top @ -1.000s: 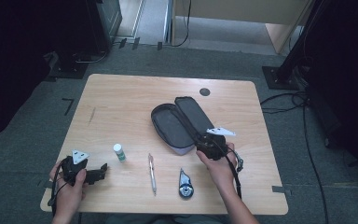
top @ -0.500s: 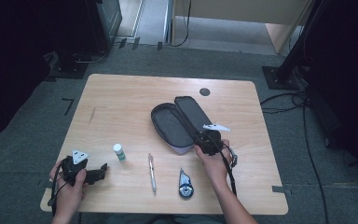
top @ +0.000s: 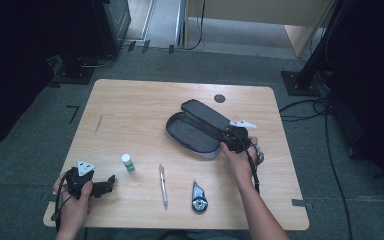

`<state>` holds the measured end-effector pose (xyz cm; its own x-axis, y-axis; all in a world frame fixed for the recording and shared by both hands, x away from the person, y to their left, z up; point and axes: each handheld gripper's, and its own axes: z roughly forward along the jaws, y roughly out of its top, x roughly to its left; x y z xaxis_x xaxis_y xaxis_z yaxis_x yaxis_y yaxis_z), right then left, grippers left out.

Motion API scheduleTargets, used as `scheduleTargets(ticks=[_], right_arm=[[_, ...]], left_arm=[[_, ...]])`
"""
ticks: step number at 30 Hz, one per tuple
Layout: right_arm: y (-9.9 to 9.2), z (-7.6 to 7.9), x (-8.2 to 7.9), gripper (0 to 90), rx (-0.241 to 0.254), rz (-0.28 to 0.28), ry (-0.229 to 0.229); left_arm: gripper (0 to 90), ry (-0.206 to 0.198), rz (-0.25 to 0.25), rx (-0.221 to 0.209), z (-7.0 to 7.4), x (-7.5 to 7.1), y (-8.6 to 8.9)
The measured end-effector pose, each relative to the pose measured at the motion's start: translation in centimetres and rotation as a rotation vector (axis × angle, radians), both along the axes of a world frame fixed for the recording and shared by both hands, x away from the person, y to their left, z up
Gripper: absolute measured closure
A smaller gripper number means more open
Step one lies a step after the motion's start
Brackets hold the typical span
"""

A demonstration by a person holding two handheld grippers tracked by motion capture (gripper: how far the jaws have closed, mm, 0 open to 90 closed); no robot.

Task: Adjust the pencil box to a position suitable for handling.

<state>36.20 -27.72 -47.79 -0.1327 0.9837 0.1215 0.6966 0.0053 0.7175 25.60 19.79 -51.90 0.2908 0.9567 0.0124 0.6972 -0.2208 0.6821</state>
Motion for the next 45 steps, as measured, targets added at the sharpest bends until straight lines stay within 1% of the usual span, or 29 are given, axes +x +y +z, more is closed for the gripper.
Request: scheduleTargets(ticks=[1,3,5,7,9,10,11,13,14,15,20,22,23,24,25,26,27,30,31,32,33,34,36,37,38,39,41,42,45], right_arm=[[0.0,0.0,0.0,64.8,0.0,0.0,0.0],[0.0,0.3,-0.1,57.8,0.033,-0.002,0.0],[0.3,0.5,-0.6,52.8,0.04,-0.008,0.005],[1.1,0.5,-1.3,52.2,0.054,-0.011,0.043],[1.3,0.4,-1.4,52.8,0.042,-0.01,0.054],[1.5,0.2,-1.3,54.5,0.03,-0.008,0.058],[1.7,-0.1,-1.2,62.1,0.018,-0.007,0.075],[1.7,-0.3,-1.0,65.2,0.014,-0.004,0.086],[1.5,-0.8,-0.6,72.7,0.014,-0.002,0.103],[1.3,-1.0,-0.5,75.2,0.011,0.0,0.107],[0.4,-1.2,0.3,82.2,0.0,0.039,0.094],[-0.6,-1.3,1.1,83.5,-0.052,0.051,0.083],[-0.6,-1.3,1.1,83.5,-0.052,0.051,0.083],[-1.5,-1.2,1.6,71.8,-0.049,0.027,0.061],[-1.5,-1.2,1.6,71.8,-0.049,0.027,0.061],[-2.3,-1.1,1.8,57.8,-0.052,-0.008,0.048],[-2.3,-1.1,1.8,57.8,-0.052,-0.008,0.048],[-2.7,-0.8,1.3,47.5,-0.032,-0.056,0.061],[-2.6,-0.7,1.0,46.3,-0.037,-0.07,0.063],[-2.4,-0.5,0.1,46.3,-0.008,-0.071,0.07],[-2.4,-0.5,0.1,46.3,-0.008,-0.071,0.07],[-2.1,-0.3,-0.9,47.9,0.022,-0.064,0.084],[-1.9,-0.4,-1.3,49.1,0.022,-0.057,0.094],[-1.6,-0.5,-1.8,55.7,0.029,-0.049,0.11],[-1.6,-0.5,-1.8,55.7,0.029,-0.049,0.11],[-1.5,-0.7,-1.9,65.1,0.022,-0.036,0.11],[-1.5,-0.7,-1.7,75.7,0.018,-0.032,0.101],[-1.5,-0.7,-1.7,75.7,0.018,-0.032,0.101],[-1.3,-0.8,-0.8,86.4,-0.018,-0.022,0.084]], left_arm=[[0.0,0.0,0.0,0.0,0.0,0.0,0.0],[0.0,0.0,0.0,0.0,0.0,0.0,0.0],[0.0,0.0,-0.002,0.001,0.0,0.0,0.0],[0.0,0.001,-0.003,0.001,0.0,0.0,0.0],[0.0,0.0,-0.003,0.0,0.0,0.0,0.0],[0.0,0.001,-0.003,0.0,0.0,0.0,0.0],[0.0,0.001,-0.004,0.001,0.0,0.0,0.0],[0.0,0.001,-0.003,0.001,0.0,0.0,0.0],[0.0,0.0,-0.003,0.0,0.0,0.0,0.0],[0.0,0.0,-0.003,0.0,0.0,0.0,0.0],[0.0,0.0,-0.003,0.0,0.0,0.0,0.0],[0.0,0.0,-0.003,0.0,0.0,0.0,0.0],[0.0,0.0,-0.003,0.0,0.0,0.0,0.0],[0.0,0.0,-0.003,0.0,0.0,0.0,0.0],[0.0,0.0,-0.003,0.0,0.0,0.0,0.0],[0.0,0.0,-0.003,0.0,0.0,0.0,0.0],[0.0,0.0,-0.003,0.0,0.0,0.0,0.0],[0.0,0.0,-0.004,0.001,0.0,0.0,0.0],[0.0,0.0,-0.003,0.0,0.0,0.0,0.0],[0.0,0.0,-0.003,0.0,0.0,0.0,0.0],[0.0,0.0,-0.003,0.0,0.0,0.0,0.0],[0.0,0.0,-0.003,0.0,0.0,0.0,0.0],[0.0,0.001,-0.003,0.001,0.0,0.0,0.0],[0.0,0.001,-0.003,0.001,0.0,0.0,0.0],[0.0,0.001,-0.003,0.001,0.0,0.0,0.0],[0.0,0.001,-0.003,0.001,0.0,0.0,0.0],[0.0,0.0,-0.003,0.0,0.0,0.0,0.0],[0.0,0.0,-0.003,0.0,0.0,0.0,0.0],[0.0,0.0,-0.003,0.001,0.0,0.0,0.0]])
